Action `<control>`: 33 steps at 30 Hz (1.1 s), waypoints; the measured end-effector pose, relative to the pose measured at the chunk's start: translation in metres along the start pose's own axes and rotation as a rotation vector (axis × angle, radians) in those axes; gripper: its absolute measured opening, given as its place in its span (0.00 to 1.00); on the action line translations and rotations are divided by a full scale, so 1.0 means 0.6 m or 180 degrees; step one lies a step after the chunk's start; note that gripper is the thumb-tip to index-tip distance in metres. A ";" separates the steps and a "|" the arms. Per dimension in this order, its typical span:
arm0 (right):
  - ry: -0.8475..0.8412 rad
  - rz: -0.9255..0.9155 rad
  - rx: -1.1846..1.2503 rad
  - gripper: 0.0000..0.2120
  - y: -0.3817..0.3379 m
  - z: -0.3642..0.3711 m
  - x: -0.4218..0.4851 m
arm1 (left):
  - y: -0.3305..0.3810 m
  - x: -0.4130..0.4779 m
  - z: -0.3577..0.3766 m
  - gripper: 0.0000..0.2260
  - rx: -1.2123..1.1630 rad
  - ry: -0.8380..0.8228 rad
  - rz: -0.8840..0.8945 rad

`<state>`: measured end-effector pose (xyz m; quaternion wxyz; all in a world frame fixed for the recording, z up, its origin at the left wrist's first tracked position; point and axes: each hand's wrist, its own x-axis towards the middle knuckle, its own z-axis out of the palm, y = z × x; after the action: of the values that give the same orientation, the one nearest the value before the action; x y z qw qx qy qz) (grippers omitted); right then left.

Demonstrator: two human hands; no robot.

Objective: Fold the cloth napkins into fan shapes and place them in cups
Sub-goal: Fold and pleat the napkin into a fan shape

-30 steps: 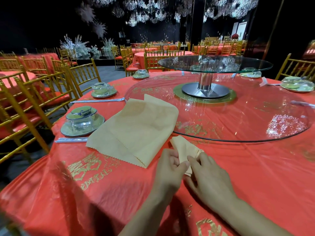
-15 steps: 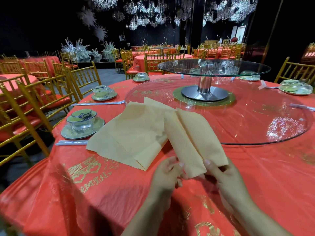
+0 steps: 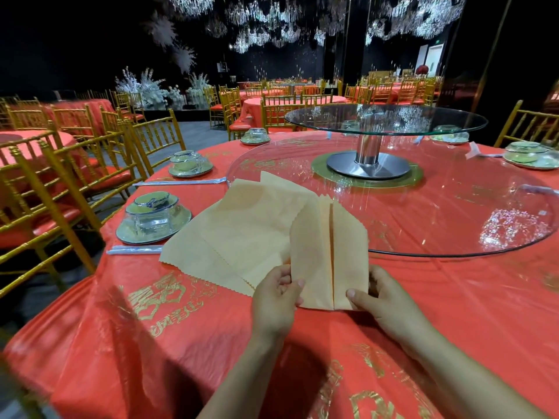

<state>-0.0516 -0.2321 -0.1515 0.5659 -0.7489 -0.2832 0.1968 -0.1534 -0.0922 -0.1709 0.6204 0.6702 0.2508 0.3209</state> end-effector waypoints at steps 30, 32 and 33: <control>0.0485 -0.0185 -0.0313 0.18 0.008 0.047 -0.014 | 0.001 -0.007 0.036 0.29 0.1525 0.0397 0.0764; 0.0537 -0.0205 -0.0293 0.16 0.006 0.046 -0.016 | -0.002 -0.007 0.035 0.27 0.1458 0.0427 0.0794; 0.0568 -0.0212 -0.0302 0.15 0.006 0.046 -0.015 | -0.004 -0.007 0.034 0.26 0.1420 0.0429 0.0814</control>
<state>-0.0747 -0.2184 -0.1628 0.5590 -0.7795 -0.2655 0.0968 -0.1409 -0.1088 -0.1743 0.3936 0.7938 0.2693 0.3774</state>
